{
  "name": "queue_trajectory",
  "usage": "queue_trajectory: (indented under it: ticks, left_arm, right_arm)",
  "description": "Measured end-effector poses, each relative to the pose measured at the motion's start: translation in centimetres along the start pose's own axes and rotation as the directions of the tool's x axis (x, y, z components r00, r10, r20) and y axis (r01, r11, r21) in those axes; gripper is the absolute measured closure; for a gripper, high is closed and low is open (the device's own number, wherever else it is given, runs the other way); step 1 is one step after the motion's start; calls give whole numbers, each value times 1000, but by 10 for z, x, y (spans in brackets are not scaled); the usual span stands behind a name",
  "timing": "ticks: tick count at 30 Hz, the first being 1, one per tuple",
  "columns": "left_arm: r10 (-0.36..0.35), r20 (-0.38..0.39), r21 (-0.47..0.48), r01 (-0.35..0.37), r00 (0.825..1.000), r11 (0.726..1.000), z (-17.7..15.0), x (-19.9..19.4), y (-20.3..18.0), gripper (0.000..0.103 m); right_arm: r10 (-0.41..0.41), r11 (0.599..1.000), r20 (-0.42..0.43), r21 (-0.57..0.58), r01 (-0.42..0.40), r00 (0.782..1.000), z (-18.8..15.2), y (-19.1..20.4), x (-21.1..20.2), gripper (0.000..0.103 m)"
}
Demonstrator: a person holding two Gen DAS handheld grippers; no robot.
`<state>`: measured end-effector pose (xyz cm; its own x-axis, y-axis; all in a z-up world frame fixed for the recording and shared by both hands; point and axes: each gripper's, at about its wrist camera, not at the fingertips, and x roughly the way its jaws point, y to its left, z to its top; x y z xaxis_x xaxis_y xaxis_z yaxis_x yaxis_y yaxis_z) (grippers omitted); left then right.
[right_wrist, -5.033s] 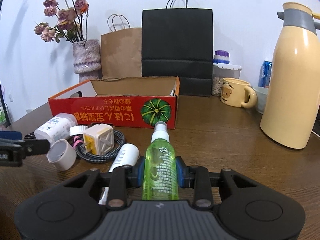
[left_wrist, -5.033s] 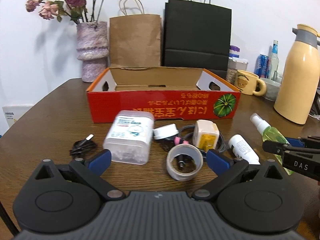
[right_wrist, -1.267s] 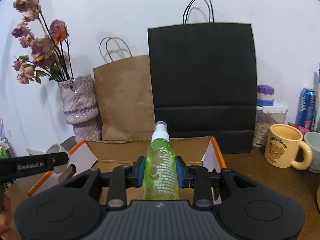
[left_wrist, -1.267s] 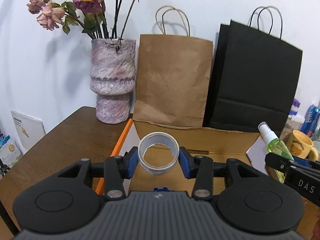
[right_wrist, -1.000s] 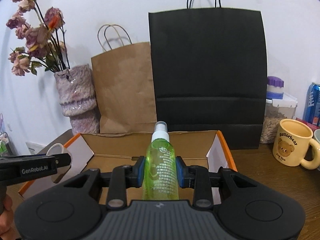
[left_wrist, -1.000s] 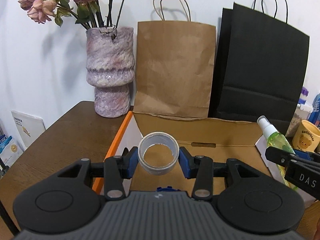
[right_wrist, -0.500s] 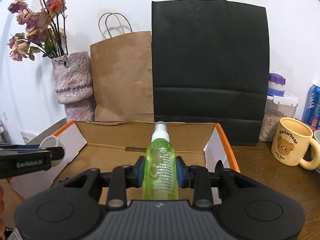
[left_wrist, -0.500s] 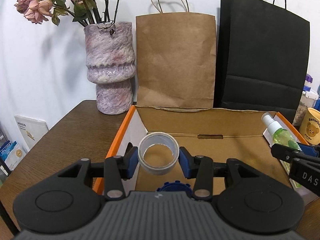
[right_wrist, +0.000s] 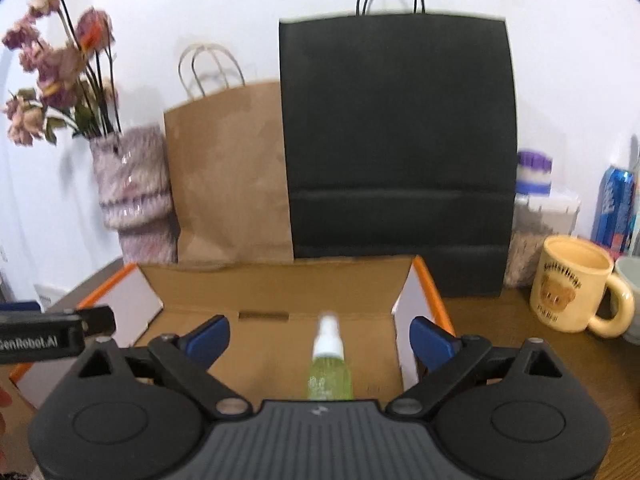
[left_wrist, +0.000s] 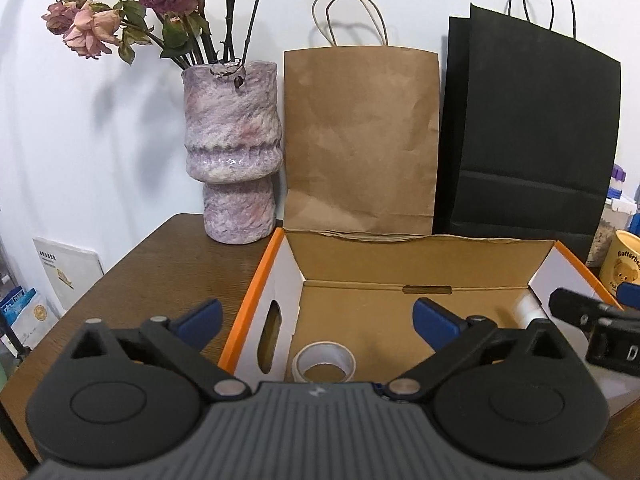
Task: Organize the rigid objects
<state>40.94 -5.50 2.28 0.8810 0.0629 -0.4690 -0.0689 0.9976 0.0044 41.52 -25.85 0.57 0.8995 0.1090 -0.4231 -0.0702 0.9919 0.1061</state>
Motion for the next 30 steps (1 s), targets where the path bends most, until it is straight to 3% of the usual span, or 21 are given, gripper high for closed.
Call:
queue_trajectory:
  ticks: [7, 17, 30]
  left_arm:
    - [-6, 9, -17, 6, 1000, 1000, 1, -3, 2, 0]
    - [-32, 34, -29, 33, 999, 999, 2, -14, 2, 0]
    - [-55, 80, -42, 59, 995, 997, -4, -43, 13, 0]
  right_arm:
    - [0, 1000, 2, 18, 0, 1000, 3, -2, -3, 0]
    - [1, 1000, -11, 22, -1, 1000, 4, -1, -6, 0]
    - [-2, 1000, 26, 16, 2, 1000, 2, -5, -47, 0]
